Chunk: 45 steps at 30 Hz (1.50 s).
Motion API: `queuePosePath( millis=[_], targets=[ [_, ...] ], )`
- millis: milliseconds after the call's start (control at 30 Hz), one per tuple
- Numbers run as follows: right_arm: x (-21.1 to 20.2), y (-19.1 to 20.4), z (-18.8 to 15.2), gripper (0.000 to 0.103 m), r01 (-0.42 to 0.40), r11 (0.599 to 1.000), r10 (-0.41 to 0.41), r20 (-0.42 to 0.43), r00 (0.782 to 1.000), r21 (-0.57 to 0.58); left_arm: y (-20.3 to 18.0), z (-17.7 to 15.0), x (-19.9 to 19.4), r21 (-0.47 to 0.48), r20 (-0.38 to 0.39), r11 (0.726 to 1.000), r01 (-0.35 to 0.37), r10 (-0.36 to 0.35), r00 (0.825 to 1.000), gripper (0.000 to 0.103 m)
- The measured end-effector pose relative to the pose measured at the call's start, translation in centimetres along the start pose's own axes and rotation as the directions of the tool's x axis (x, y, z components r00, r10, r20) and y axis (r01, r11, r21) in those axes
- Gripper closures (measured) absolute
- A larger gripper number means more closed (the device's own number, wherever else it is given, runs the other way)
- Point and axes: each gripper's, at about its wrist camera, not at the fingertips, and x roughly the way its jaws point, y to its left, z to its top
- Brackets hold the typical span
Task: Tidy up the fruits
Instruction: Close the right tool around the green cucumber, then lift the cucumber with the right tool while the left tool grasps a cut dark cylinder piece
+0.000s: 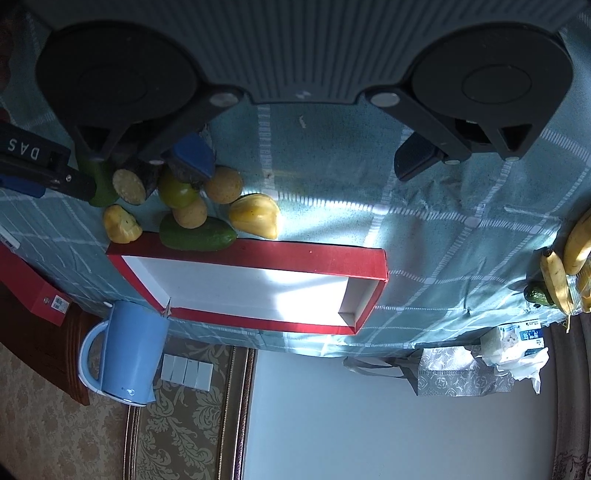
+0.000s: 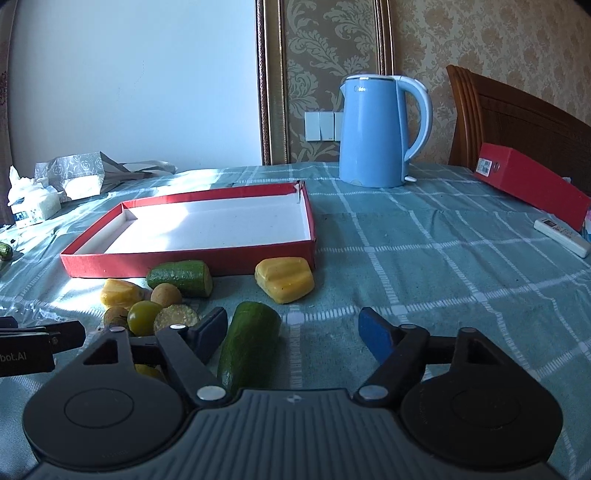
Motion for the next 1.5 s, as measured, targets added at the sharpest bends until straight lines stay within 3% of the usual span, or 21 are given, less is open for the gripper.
queuePosePath(
  millis=[467,800,1000,1200,1267,1500],
  targets=[
    [2.3,0.7,-0.8,0.038,-0.029,1.0,0.029,-0.072,0.997,-0.006,-0.4,0.2,0.5,-0.018,-0.02,0.997,0.072,-0.072,0.997,0.001],
    [1.8,0.4,-0.6,0.065,-0.092,0.996,0.091,-0.049,0.995,-0.003,-0.9,0.6,0.4,-0.067,-0.001,0.984,0.166,-0.167,0.986,0.0],
    [1.8,0.1,-0.6,0.066,-0.103,0.995,0.103,-0.039,0.994,0.001,-1.4,0.6,2.2,-0.066,-0.05,0.966,0.249,-0.252,0.966,0.0],
    [2.4,0.4,-0.8,0.063,-0.11,0.994,0.109,-0.048,0.993,-0.019,-1.2,0.6,2.9,-0.042,-0.042,0.951,0.305,-0.307,0.951,0.005],
    [2.6,0.7,-0.7,0.063,-0.097,0.995,0.095,-0.052,0.994,-0.034,-0.8,0.6,2.9,-0.047,-0.035,0.95,0.308,-0.31,0.95,0.013],
    [2.2,0.7,-0.3,0.066,-0.065,0.997,0.062,-0.049,0.997,-0.051,-0.8,-0.2,2.0,0.018,-0.048,0.946,0.324,-0.322,0.945,0.016]
  ],
)
